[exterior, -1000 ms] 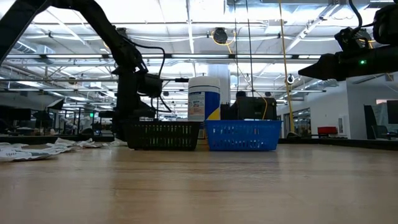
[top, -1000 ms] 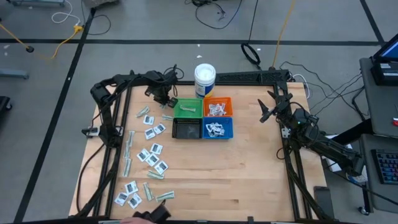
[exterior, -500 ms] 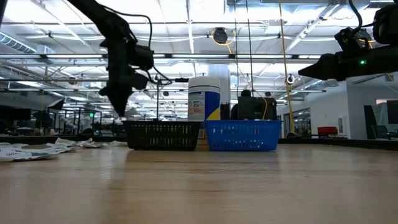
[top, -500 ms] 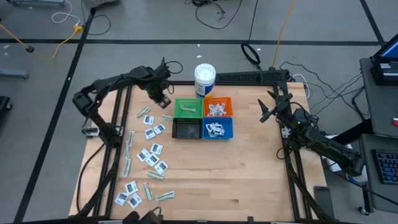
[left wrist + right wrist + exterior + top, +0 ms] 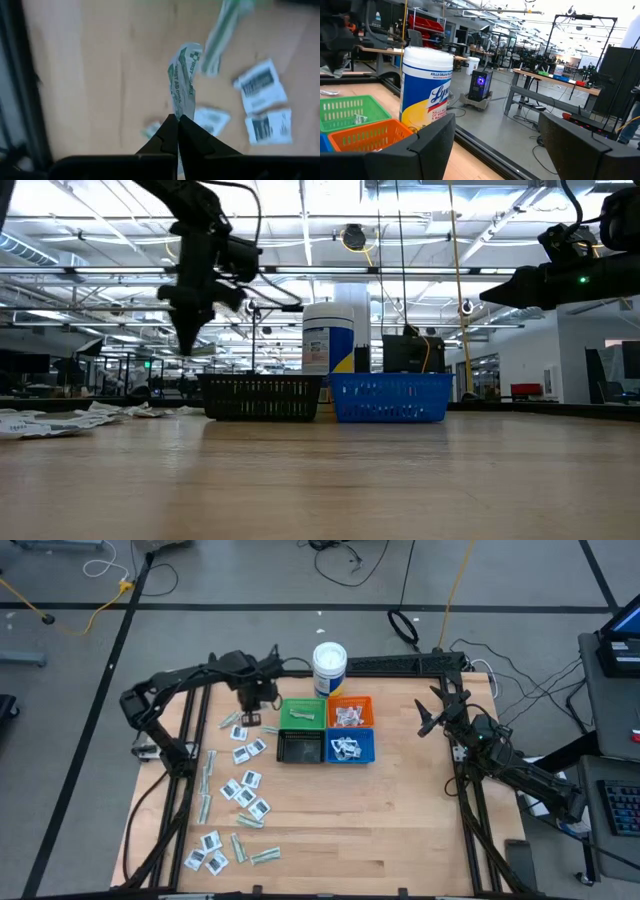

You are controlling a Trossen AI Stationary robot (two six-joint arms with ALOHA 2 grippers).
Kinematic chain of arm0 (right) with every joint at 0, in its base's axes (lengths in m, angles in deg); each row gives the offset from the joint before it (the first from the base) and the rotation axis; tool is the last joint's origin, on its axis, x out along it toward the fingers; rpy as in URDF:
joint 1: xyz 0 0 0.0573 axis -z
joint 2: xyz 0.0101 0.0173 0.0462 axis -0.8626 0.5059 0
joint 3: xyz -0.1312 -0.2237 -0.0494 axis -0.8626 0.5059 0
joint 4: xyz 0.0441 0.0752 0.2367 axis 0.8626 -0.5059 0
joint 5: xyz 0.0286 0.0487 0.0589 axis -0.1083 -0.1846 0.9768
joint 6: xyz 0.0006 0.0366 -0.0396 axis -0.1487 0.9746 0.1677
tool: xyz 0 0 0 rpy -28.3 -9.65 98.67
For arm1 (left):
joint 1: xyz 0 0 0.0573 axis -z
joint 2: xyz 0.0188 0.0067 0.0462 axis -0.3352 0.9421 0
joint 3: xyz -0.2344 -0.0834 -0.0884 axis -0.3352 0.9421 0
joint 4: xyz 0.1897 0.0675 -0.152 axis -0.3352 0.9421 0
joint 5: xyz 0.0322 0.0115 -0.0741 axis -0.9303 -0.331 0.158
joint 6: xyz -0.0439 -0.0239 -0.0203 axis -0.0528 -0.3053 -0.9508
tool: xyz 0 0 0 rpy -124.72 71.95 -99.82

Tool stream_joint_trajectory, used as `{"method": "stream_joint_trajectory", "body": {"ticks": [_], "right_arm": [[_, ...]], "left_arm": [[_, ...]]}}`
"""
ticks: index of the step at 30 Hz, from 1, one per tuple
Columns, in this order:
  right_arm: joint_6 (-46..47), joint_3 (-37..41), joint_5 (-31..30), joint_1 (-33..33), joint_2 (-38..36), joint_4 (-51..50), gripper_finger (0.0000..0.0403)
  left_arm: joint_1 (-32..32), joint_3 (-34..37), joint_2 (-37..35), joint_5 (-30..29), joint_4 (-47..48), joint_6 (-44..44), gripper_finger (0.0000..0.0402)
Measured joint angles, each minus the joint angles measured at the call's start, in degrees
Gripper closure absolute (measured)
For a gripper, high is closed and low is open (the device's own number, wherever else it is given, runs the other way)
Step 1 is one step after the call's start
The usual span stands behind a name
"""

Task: Pick & Place First Aid Supplies
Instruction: Put the green bandage pad into the green basket

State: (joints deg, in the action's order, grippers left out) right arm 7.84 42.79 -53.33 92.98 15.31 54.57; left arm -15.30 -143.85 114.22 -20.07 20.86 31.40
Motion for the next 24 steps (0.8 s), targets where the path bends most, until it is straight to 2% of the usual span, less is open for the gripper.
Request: {"method": "stream_joint_trajectory", "body": {"ticks": [7,14,19,24], "right_arm": [[0.0,-0.01,0.0,0.0,0.01,0.01,0.0124],[0.0,0.0,0.0,0.0,0.01,0.0,0.0124],[0.0,0.0,-0.01,0.01,0.0,0.0,0.0124],[0.0,0.0,0.0,0.0,-0.01,0.0,0.0124]], "left_arm": [[3.96,-12.43,9.3,-0.11,2.3,-0.03,0.04],[6.82,-22.36,15.61,0.12,4.68,0.05,0.04],[7.68,-25.77,17.52,1.39,5.03,0.81,0.04],[8.24,-26.08,18.36,1.51,3.67,0.43,0.0401]]}}
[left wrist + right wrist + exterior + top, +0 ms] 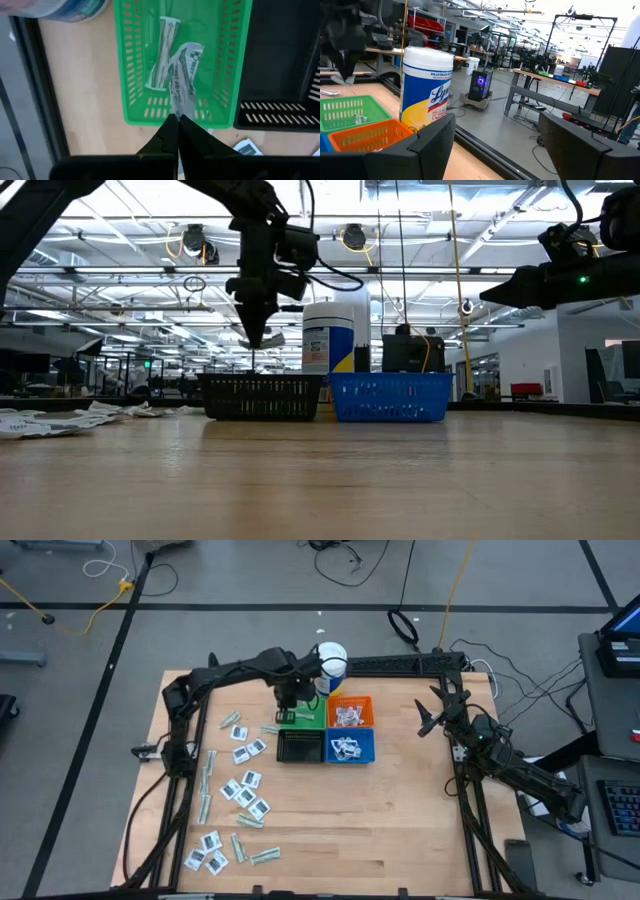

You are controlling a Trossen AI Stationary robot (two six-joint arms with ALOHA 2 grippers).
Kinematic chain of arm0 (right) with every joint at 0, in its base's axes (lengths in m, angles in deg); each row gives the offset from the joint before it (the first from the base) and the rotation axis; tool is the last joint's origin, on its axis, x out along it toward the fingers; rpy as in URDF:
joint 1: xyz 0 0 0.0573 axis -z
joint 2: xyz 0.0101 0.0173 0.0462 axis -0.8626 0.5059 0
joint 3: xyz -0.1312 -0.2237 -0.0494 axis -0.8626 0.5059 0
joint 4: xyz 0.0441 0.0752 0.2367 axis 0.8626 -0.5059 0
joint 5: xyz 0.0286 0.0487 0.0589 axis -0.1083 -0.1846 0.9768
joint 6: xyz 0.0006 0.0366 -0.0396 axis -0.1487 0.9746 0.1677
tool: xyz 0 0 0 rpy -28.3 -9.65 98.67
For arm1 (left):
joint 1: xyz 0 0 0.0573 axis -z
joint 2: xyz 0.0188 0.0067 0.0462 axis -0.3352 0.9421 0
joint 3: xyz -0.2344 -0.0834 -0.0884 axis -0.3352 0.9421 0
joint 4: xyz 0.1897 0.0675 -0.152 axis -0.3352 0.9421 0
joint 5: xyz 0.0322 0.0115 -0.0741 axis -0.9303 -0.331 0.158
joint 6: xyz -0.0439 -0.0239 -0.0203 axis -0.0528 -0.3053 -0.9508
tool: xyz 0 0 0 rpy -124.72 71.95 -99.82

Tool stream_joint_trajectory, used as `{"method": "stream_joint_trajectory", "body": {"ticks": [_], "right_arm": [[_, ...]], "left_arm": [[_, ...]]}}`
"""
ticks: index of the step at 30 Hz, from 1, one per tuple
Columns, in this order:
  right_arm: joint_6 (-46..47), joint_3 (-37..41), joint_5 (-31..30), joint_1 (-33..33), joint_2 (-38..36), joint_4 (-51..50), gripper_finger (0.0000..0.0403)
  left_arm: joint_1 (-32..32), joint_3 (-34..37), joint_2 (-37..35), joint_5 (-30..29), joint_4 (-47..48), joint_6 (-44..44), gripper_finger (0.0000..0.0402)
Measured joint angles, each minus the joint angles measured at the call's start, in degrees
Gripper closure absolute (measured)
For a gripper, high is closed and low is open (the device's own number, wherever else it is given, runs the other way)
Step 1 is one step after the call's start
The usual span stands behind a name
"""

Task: Pick & Place First Aid Supplies
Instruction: Put the green bandage pad into the green basket

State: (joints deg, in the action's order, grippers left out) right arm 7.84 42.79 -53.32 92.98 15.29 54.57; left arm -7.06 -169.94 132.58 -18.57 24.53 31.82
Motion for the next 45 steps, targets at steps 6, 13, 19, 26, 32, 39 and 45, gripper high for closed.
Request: {"method": "stream_joint_trajectory", "body": {"ticks": [6,13,19,26,32,39,45], "right_arm": [[0.0,-0.01,0.0,0.0,0.01,0.0,0.0124],[0.0,-0.01,0.0,-0.01,0.01,-0.01,0.0124],[0.0,0.0,0.0,-0.01,0.02,0.0,0.0124],[0.0,0.0,0.0,-0.01,0.02,0.0,0.0124],[0.0,0.0,-0.01,0.0,0.02,0.0,0.0124],[0.0,0.0,-0.01,0.0,0.02,0.0,0.0124],[0.0,0.0,0.0,-0.01,0.02,0.0,0.0124]], "left_arm": [[1.33,0.14,3.62,-1.13,-2.21,-1.69,0.0401],[2.81,0.15,8.02,-3.16,-6.53,-3.07,0.0401],[2.81,0.17,9.74,-3.12,-9.0,-3.95,0.0401],[2.81,0.15,9.61,-2.39,-9.52,-6.06,0.037],[2.94,0.15,9.61,-1.4,-9.64,-5.2,0.0322],[2.94,0.15,9.61,-1.43,-9.98,-5.66,0.0263],[2.21,0.22,9.1,-1.54,-8.96,-14.16,0.0224]]}}
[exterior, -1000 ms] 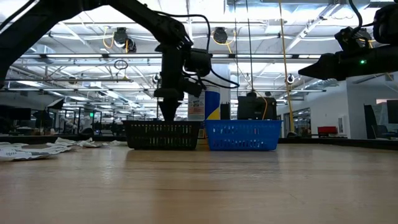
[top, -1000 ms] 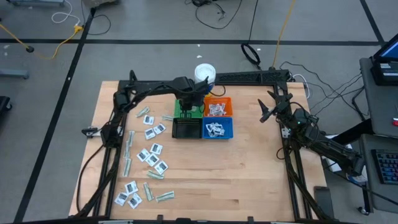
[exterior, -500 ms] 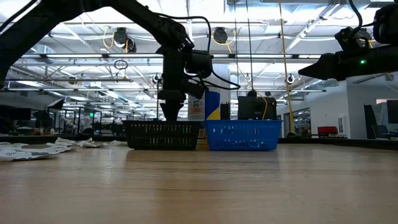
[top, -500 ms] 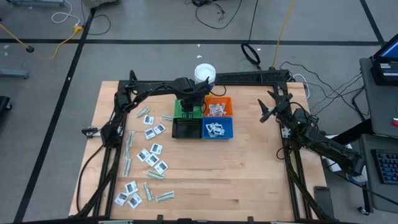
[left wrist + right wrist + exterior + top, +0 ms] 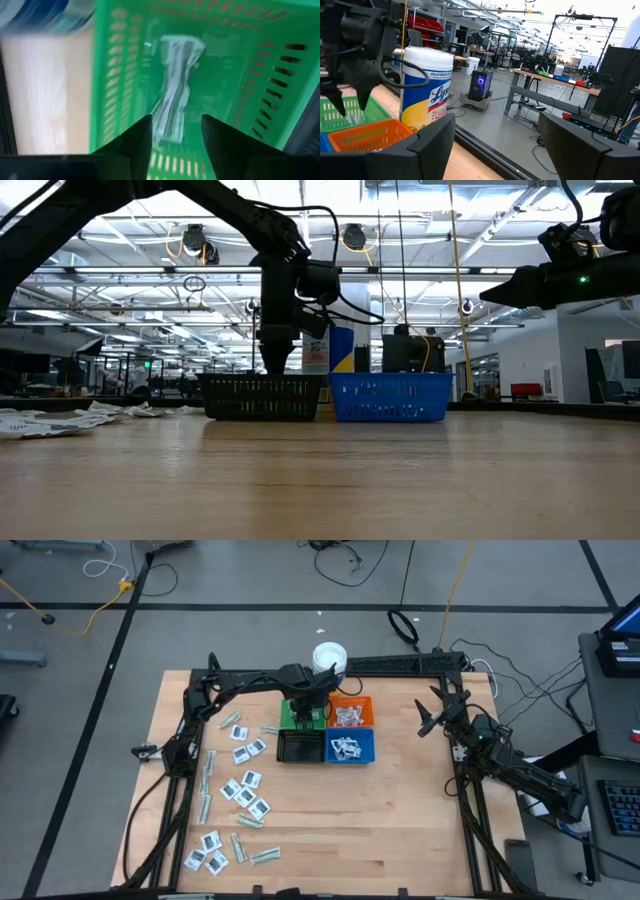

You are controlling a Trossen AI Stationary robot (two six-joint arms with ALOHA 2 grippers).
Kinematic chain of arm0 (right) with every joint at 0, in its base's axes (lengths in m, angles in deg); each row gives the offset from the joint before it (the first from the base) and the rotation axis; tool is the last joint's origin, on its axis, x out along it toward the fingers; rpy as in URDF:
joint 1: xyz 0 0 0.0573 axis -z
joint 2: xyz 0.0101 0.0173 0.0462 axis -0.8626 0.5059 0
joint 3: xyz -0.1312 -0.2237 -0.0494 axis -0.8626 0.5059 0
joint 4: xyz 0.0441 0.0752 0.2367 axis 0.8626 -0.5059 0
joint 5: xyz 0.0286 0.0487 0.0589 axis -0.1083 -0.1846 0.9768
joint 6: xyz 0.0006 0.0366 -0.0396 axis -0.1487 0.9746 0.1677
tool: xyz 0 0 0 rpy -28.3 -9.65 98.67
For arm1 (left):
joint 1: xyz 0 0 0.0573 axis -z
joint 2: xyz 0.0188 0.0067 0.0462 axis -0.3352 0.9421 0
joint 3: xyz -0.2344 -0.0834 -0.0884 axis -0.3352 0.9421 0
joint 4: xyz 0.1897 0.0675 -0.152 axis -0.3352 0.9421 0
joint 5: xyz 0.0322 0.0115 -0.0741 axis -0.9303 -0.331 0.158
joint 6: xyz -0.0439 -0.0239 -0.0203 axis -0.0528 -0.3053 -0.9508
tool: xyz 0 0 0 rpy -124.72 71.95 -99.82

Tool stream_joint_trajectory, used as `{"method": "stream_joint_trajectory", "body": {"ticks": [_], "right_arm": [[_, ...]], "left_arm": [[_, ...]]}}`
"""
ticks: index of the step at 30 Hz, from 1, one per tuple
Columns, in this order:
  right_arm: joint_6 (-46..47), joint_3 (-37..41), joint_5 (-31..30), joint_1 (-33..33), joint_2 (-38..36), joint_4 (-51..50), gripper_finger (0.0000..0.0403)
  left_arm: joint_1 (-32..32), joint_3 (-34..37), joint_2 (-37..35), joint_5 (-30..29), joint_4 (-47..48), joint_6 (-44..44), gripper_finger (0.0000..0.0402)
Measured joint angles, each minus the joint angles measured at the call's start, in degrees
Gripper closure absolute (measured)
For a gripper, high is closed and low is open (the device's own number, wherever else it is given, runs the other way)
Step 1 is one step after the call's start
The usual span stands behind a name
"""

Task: Pick & Place First Aid Supplies
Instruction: Put the green bandage pad into the green basket

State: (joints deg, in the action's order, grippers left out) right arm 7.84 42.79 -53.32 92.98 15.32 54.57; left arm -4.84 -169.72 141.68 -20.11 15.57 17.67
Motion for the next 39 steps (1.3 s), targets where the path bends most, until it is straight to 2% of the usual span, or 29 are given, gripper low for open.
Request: {"method": "stream_joint_trajectory", "body": {"ticks": [5,12,26,33,39], "right_arm": [[0.0,0.0,-0.01,0.0,0.0,0.0,0.0124],[0.0,0.0,-0.02,0.01,0.0,0.04,0.0124],[0.0,-0.02,0.0,0.0,0.0,0.02,0.0124],[0.0,0.0,0.0,0.0,0.0,0.02,0.0124],[0.0,-0.01,-0.02,0.0,0.0,0.09,0.0124]], "left_arm": [[-1.76,-0.02,-1.98,-0.02,2.6,-11.9,0.0209],[-3.92,-0.02,-4.46,0.06,4.49,-24.09,0.0215],[-2.61,-0.02,-4.96,0.05,5.46,-16.51,0.0197],[-1.2,-0.06,-5.98,1.95,11.04,-20.8,0.021],[-0.08,4.03,-9.28,3.35,10.49,-21.98,0.0221]]}}
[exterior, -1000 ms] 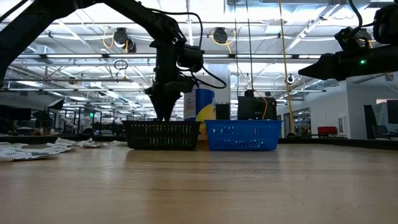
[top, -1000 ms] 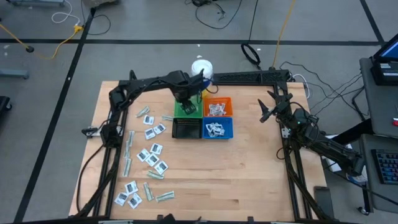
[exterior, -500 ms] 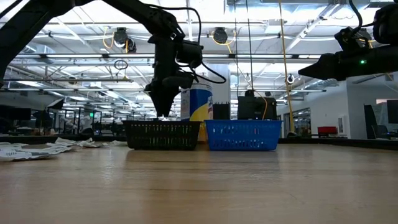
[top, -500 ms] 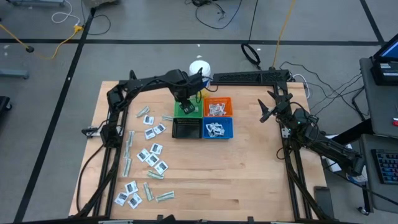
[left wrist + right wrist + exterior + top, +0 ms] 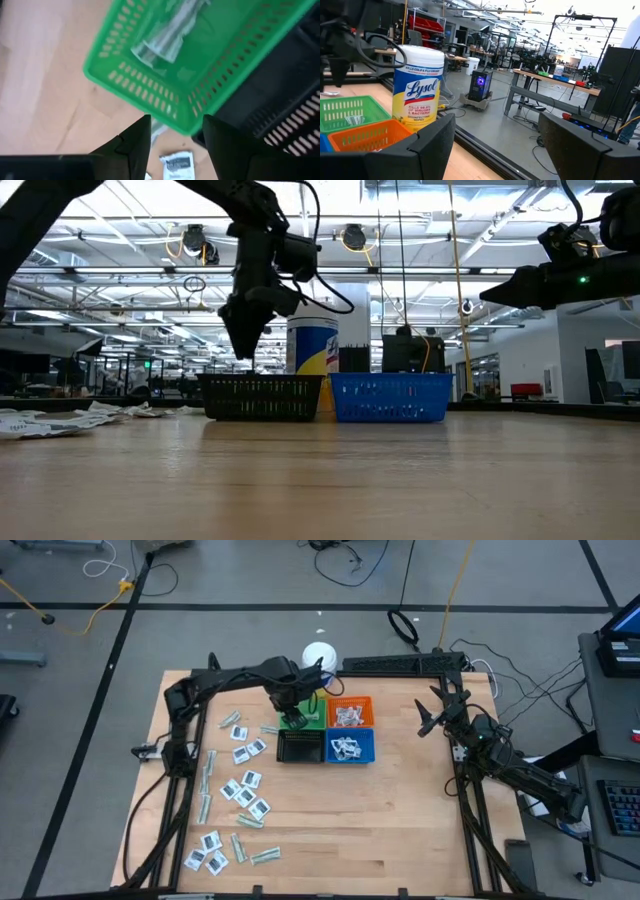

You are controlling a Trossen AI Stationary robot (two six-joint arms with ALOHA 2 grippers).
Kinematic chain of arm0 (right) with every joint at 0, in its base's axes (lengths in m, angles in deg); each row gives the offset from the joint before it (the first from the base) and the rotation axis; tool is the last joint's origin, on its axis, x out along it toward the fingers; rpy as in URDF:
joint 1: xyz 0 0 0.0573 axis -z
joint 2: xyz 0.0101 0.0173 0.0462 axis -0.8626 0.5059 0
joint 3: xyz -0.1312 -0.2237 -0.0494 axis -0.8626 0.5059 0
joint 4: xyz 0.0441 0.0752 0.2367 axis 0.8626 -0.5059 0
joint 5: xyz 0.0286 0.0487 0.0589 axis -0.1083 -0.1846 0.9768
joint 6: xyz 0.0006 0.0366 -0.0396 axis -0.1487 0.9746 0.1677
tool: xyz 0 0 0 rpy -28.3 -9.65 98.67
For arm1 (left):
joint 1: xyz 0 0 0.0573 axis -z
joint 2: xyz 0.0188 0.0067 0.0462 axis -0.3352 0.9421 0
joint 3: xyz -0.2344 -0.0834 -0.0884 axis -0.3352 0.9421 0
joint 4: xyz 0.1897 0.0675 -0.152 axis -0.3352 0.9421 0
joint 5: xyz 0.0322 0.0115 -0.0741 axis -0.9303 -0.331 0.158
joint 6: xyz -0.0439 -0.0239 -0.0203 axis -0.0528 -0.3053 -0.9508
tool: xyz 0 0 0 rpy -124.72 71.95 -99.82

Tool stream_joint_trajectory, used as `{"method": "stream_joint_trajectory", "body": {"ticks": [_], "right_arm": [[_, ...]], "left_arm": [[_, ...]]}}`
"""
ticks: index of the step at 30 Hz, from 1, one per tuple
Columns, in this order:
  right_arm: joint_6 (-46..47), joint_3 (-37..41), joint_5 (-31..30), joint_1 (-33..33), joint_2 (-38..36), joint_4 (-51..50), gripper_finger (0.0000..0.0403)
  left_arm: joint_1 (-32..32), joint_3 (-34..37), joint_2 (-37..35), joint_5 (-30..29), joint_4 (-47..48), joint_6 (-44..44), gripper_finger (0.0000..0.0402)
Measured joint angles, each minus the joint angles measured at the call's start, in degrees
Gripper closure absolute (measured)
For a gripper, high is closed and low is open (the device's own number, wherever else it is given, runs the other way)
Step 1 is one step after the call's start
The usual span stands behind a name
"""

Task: Pick & Place First Aid Supplies
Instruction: Put the green bandage pad into the green basket

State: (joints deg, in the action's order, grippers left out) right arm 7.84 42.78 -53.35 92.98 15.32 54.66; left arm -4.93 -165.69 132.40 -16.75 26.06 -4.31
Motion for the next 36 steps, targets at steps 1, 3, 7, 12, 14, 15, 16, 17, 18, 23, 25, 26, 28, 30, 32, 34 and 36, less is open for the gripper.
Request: {"method": "stream_joint_trajectory", "body": {"ticks": [1,3,7,12,14,15,16,17,18,23,25,26,28,30,32,34,36], "right_arm": [[0.0,-0.01,0.02,0.0,0.0,-0.06,0.0124],[0.0,-0.01,0.01,0.01,0.0,-0.02,0.0124],[0.0,0.0,0.01,0.0,0.0,-0.07,0.0124],[0.0,-0.01,0.02,0.02,-0.02,-0.07,0.0124],[0.0,-0.01,0.0,0.02,0.0,-0.07,0.0124],[0.0,0.0,0.0,0.0,0.0,-0.07,0.0124],[0.0,0.0,0.02,0.0,0.0,-0.07,0.0124],[0.0,-0.01,0.0,0.02,0.0,-0.03,0.0124],[0.0,0.01,0.02,0.0,-0.01,-0.04,0.0124],[0.0,0.0,0.01,0.0,-0.01,-0.08,0.0124],[0.0,0.01,0.02,0.01,0.0,-0.07,0.0124],[0.0,-0.01,0.02,0.02,-0.02,-0.07,0.0124],[0.0,0.01,0.02,0.01,-0.02,-0.07,0.0124],[0.0,0.01,0.02,0.0,0.0,-0.07,0.0124],[0.0,0.0,0.02,0.02,-0.02,-0.07,0.0124],[0.0,0.01,0.02,0.0,0.0,-0.07,0.0124],[0.0,0.01,0.0,0.0,0.0,-0.07,0.0124]], "left_arm": [[0.36,1.13,-0.74,0.01,-0.33,-0.34,0.0222],[0.99,4.0,-2.4,0.01,-2.02,-1.1,0.0222],[1.69,10.81,-6.82,0.01,-6.4,-1.21,0.0215],[2.03,18.94,-12.66,-0.43,-10.46,-1.8,0.0201],[1.32,22.47,-15.24,-0.39,-11.39,-2.77,0.0197],[0.87,23.94,-16.31,-0.44,-11.47,-2.97,0.0194],[0.24,25.44,-17.31,-0.47,-11.54,-3.31,0.0193],[-0.51,26.95,-18.3,-0.47,-11.64,-3.52,0.0191],[-1.4,28.41,-19.14,-0.49,-11.67,-3.86,0.019],[-6.26,34.03,-22.53,-0.55,-11.58,-4.88,0.019],[-8.2,35.36,-23.13,-1.41,-11.51,-4.91,0.019],[-9.21,35.97,-23.34,-1.83,-11.36,-4.91,0.0191],[-11.51,37.04,-24.13,-2.05,-11.09,-4.91,0.0192],[-13.46,37.46,-24.37,-2.07,-10.79,-4.93,0.0195],[-15.52,37.76,-24.07,-2.05,-10.49,-5.06,0.0198],[-17.59,37.68,-24.23,-2.02,-10.39,-5.06,0.0202],[-19.53,37.67,-24.2,-2.06,-10.18,-5.06,0.0204]]}}
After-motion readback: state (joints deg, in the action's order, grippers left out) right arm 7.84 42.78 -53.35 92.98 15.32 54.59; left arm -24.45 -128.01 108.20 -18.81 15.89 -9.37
